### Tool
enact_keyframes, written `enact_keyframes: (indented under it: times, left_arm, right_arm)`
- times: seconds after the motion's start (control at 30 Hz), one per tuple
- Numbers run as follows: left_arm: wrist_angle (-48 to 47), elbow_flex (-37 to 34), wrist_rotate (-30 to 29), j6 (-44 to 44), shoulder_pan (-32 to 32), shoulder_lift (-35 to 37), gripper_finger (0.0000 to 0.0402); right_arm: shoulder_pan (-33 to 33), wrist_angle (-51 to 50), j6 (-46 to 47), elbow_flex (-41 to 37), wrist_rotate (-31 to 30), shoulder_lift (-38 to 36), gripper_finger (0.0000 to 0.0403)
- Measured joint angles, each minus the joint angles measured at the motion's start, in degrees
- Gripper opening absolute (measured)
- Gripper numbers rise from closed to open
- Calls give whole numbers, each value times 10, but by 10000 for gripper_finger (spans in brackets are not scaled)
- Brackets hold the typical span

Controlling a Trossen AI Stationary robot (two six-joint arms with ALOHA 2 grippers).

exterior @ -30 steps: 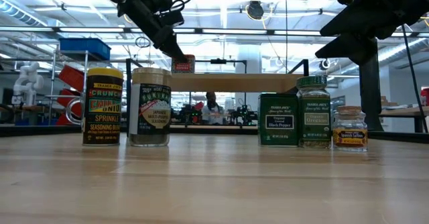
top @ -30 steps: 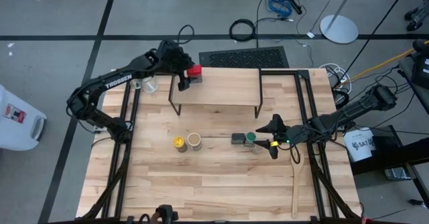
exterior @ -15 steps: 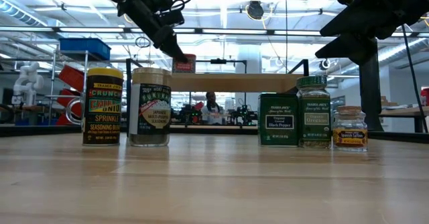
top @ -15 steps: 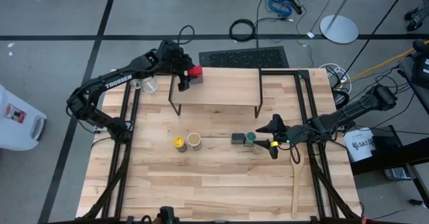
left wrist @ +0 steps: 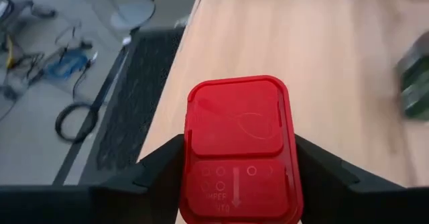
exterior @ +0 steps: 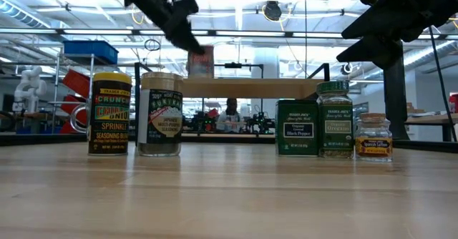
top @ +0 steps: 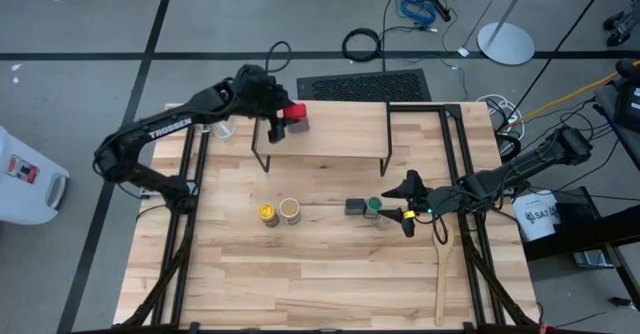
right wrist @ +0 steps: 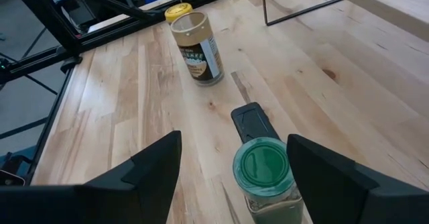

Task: Shelf spices
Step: Remove the red seasoning can from the shelf

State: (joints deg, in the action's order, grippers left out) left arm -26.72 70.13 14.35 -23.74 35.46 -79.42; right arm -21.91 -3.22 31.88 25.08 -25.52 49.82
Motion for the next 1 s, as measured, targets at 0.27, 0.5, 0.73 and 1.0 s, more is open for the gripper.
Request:
enact_keyframes:
  times: [0.27,0.5,0.73,1.0]
  left_arm:
    - [2,12,6,91,-108,46,225]
    - [3,12,-3,144,-247,46,229]
    - [29,12,-130,171,-373,10,230]
    - [70,12,-194,190,-424,-75,230]
  right_arm:
    - [0,0,0,0,0,0,258]
    - [0,0,5,0,-13,0,258]
    - [0,-1,5,0,-14,0,258]
    - [0,0,7,0,-15,0,258]
